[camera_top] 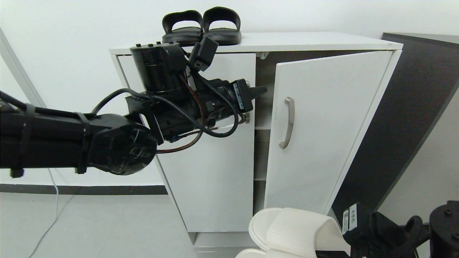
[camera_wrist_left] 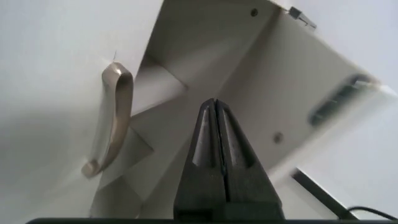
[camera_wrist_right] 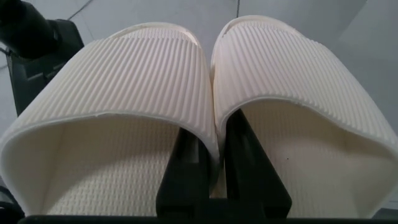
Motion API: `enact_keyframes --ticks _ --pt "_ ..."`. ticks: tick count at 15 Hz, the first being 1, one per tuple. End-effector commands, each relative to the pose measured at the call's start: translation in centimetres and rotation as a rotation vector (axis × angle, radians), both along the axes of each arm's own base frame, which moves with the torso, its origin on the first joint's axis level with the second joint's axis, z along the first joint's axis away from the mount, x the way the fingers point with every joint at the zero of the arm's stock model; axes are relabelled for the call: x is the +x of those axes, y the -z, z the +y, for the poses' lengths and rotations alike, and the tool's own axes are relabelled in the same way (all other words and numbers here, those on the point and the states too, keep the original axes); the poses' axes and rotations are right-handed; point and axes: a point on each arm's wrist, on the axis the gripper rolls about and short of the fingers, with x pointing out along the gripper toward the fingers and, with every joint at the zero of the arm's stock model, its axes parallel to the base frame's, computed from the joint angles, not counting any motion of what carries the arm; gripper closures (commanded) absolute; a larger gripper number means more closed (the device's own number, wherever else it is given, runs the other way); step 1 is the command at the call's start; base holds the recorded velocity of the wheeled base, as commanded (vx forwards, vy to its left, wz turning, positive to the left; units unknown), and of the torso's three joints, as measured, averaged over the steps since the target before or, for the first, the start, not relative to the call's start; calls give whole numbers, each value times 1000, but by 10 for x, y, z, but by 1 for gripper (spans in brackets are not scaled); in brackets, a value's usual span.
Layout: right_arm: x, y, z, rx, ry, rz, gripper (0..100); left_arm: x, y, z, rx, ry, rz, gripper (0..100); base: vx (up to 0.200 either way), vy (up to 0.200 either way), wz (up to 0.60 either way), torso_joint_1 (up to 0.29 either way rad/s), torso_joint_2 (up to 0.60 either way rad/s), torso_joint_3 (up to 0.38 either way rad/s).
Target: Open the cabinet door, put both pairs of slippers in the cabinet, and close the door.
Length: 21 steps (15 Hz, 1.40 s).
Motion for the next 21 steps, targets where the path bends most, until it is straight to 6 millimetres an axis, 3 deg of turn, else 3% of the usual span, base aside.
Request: enact_keyframes --ticks 1,4,9,13,17,19,21 --pt "-1 1 0 -5 -8 1 100 9 10 -7 14 1 20 100 0 0 0 0 0 0" --pt "-8 7 1 -24 -37 11 100 4 14 -10 22 5 25 100 -200 0 0 2 4 2" --pt "-12 10 1 -34 -56 17 100 -36 25 -46 -31 154 -45 100 -120 0 0 -1 0 2" --pt "-13 11 1 -37 -58 21 100 -35 24 -41 -32 140 -49 100 0 0 0 0 0 0" --pt "-11 11 3 -38 -52 23 100 -38 7 -6 -41 67 -64 100 0 0 0 0 0 0" --pt "0 8 10 -32 -2 21 100 -48 -5 28 6 -24 -52 100 0 0 0 0 0 0" --pt "29 2 17 -17 212 17 100 -77 -19 77 76 -186 15 100 0 0 0 0 0 0"
